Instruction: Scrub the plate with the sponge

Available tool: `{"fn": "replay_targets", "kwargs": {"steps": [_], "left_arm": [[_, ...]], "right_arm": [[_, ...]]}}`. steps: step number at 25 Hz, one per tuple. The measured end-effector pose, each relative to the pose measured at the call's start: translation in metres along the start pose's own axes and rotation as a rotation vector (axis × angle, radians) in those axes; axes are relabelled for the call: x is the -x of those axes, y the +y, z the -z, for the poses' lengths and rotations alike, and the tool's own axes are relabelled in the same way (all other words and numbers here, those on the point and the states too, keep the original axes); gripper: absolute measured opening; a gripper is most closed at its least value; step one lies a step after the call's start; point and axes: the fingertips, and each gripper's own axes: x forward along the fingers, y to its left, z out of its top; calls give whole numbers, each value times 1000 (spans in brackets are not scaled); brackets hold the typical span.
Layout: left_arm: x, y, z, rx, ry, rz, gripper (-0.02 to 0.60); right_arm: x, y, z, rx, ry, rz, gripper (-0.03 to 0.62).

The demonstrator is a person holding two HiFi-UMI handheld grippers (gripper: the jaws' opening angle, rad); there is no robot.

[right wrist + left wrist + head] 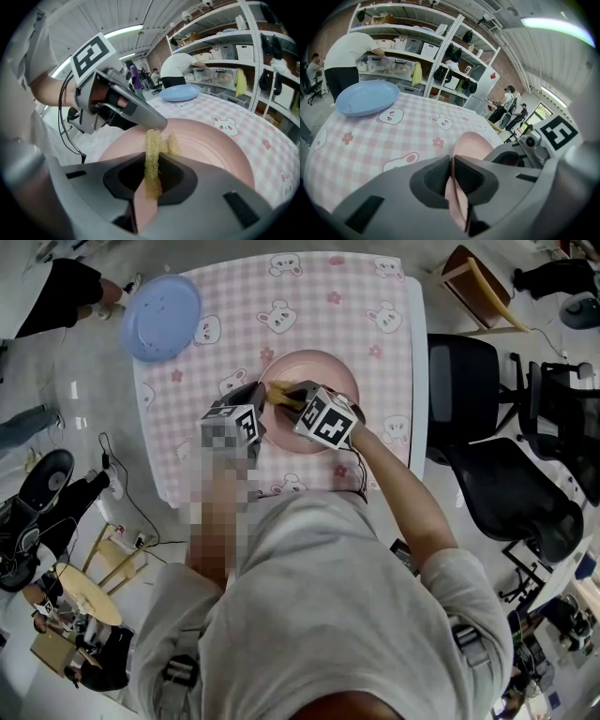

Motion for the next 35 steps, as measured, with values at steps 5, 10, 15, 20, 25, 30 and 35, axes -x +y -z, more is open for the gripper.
{"fn": "replay_targets", "kwargs": {"steps": [5,10,15,20,25,30,35], "left_arm": [[-1,-2,-2,-9,1,-7,37],[-2,1,0,-9,-3,-20,35],[-2,2,-1,-3,-8,-25,37],[-1,10,-3,14,-28,-42,37],[1,14,-4,19,-35,-53,34],[4,20,0,29,-32,-60,32],[3,19,5,53,-35,-61,32]], "right_arm": [[-3,23,6,63,42,-61,69],[-7,44,18,74,78,-106,69],[-5,60,34,62,127,-142,69],[-2,68,55,57,179,-162,67],[6,67,75,29,234,-168,67],[13,63,86,33,260,-155,67],[22,47,94,-11,282,-117,67]]}}
